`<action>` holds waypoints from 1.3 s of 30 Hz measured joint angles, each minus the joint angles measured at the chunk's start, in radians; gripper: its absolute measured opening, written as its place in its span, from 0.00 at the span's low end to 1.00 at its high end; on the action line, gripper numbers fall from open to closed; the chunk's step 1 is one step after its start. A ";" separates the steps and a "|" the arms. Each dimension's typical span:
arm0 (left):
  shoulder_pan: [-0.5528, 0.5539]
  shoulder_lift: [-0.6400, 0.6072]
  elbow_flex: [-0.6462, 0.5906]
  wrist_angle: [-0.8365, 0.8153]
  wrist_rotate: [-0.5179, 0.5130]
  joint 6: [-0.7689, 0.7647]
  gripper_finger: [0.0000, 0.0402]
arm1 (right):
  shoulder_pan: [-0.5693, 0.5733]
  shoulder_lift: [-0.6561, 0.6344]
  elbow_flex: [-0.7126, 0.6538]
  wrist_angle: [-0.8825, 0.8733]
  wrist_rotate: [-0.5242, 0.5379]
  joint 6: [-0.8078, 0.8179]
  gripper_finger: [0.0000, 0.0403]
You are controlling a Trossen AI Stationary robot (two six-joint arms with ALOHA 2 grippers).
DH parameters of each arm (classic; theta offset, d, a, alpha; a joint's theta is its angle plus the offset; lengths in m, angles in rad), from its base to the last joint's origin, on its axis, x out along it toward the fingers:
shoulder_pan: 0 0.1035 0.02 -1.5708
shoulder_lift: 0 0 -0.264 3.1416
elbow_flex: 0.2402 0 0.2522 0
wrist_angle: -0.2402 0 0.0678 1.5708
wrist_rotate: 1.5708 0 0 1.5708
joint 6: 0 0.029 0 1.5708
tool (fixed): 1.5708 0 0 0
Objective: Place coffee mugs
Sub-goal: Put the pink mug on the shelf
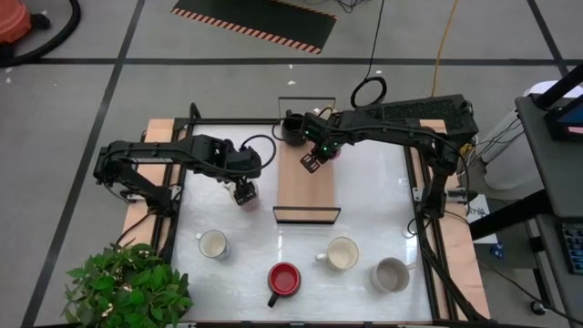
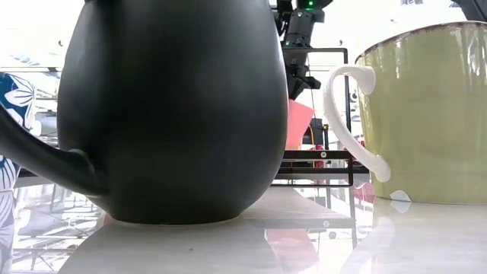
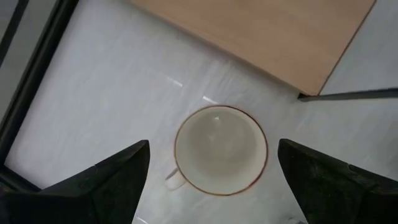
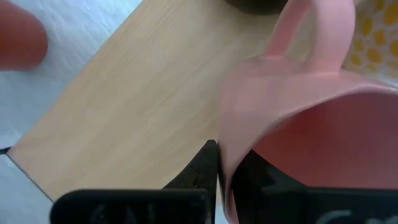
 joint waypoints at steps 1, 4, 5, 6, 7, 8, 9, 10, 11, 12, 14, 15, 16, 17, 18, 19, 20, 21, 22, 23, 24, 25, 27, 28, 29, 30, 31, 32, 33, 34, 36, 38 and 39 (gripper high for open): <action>0.004 0.000 0.000 0.003 -0.002 0.000 0.89 | -0.002 -0.001 0.000 0.003 0.001 -0.010 0.03; 0.021 0.000 0.000 0.015 -0.005 -0.001 0.89 | -0.013 -0.002 0.000 0.007 0.000 -0.029 0.04; 0.027 0.000 0.000 0.022 -0.005 -0.005 0.89 | -0.016 -0.002 0.000 0.002 0.000 -0.035 0.04; 0.034 0.000 0.000 0.024 -0.006 -0.008 0.89 | -0.019 -0.002 0.000 0.000 0.000 -0.042 0.04; 0.040 0.000 0.000 0.024 -0.005 -0.009 0.89 | -0.021 -0.002 0.000 -0.001 0.000 -0.048 0.04; 0.047 0.000 0.000 0.024 -0.005 -0.010 0.89 | -0.023 -0.002 0.000 0.000 -0.001 -0.053 0.04; 0.052 0.000 0.000 0.024 -0.005 -0.011 0.89 | -0.024 -0.002 0.000 0.001 -0.001 -0.061 0.04; 0.057 0.000 0.000 0.024 -0.005 -0.014 0.89 | -0.024 -0.002 0.000 0.000 -0.001 -0.069 0.04; 0.062 0.000 0.000 0.024 -0.006 -0.019 0.89 | -0.024 -0.002 0.000 -0.001 -0.001 -0.076 0.04; 0.067 0.000 0.000 0.024 -0.005 -0.028 0.89 | -0.024 -0.002 0.000 0.000 -0.001 -0.084 0.05; 0.077 0.000 0.000 0.023 -0.005 -0.037 0.89 | -0.024 -0.002 0.000 0.000 -0.001 -0.103 0.06; 0.080 0.000 0.000 0.022 -0.005 -0.040 0.89 | -0.024 -0.002 0.000 0.000 0.000 -0.114 0.07; 0.083 0.000 0.000 0.021 -0.005 -0.043 0.89 | -0.024 -0.002 0.000 -0.001 -0.001 -0.124 0.08; 0.086 0.000 0.000 0.021 -0.005 -0.047 0.89 | -0.024 -0.002 0.000 -0.001 -0.002 -0.133 0.09; 0.089 0.000 0.000 0.021 -0.005 -0.052 0.89 | -0.024 -0.002 0.000 -0.002 -0.002 -0.144 0.10; 0.093 0.000 0.000 0.021 -0.004 -0.058 0.89 | -0.024 -0.002 0.000 -0.004 -0.001 -0.153 0.12; 0.096 0.000 0.000 0.021 -0.004 -0.063 0.89 | -0.024 -0.002 0.000 -0.009 -0.001 -0.160 0.13; 0.099 0.000 0.000 0.021 -0.004 -0.071 0.89 | -0.024 -0.002 0.000 -0.015 -0.001 -0.166 0.14; 0.102 0.000 0.000 0.021 -0.004 -0.079 0.89 | -0.024 -0.002 0.001 -0.021 0.000 -0.172 0.14; 0.104 0.000 0.000 0.020 -0.003 -0.087 0.89 | -0.024 -0.002 0.001 -0.028 0.001 -0.176 0.15; 0.106 0.000 0.000 0.020 -0.002 -0.092 0.89 | -0.024 -0.002 0.001 -0.036 0.002 -0.178 0.16; 0.109 0.000 0.000 0.020 0.000 -0.100 0.89 | -0.024 -0.002 0.001 -0.041 0.004 -0.179 0.16; 0.109 0.000 0.000 0.019 0.003 -0.116 0.89 | -0.024 -0.002 0.001 -0.039 0.006 -0.184 0.17; 0.108 0.000 0.000 0.019 0.003 -0.123 0.89 | -0.024 -0.002 0.001 -0.037 0.006 -0.188 0.18; 0.108 0.000 0.000 0.019 0.004 -0.131 0.89 | -0.024 -0.002 0.001 -0.036 0.007 -0.193 0.18; 0.108 0.000 0.000 0.019 0.004 -0.142 0.89 | -0.024 -0.002 0.001 -0.035 0.008 -0.196 0.18; 0.108 0.000 0.000 0.019 0.005 -0.154 0.89 | -0.024 -0.002 0.001 -0.034 0.008 -0.196 0.19; 0.108 0.000 0.000 0.019 0.005 -0.166 0.89 | -0.024 -0.002 0.001 -0.031 0.008 -0.197 0.19; 0.108 0.000 0.000 0.019 0.005 -0.178 0.89 | -0.024 -0.002 0.001 -0.029 0.008 -0.197 0.19; 0.108 0.000 0.000 0.018 0.005 -0.192 0.89 | -0.024 -0.002 0.001 -0.029 0.008 -0.197 0.20; 0.108 0.000 0.000 0.018 0.005 -0.218 0.89 | -0.023 -0.002 0.001 -0.031 0.011 -0.197 0.21; 0.108 0.000 0.000 0.018 0.006 -0.243 0.89 | -0.020 -0.004 0.001 -0.030 0.033 -0.187 0.23; 0.108 0.000 0.000 0.018 0.010 -0.255 0.89 | -0.019 -0.004 0.001 -0.028 0.037 -0.183 0.24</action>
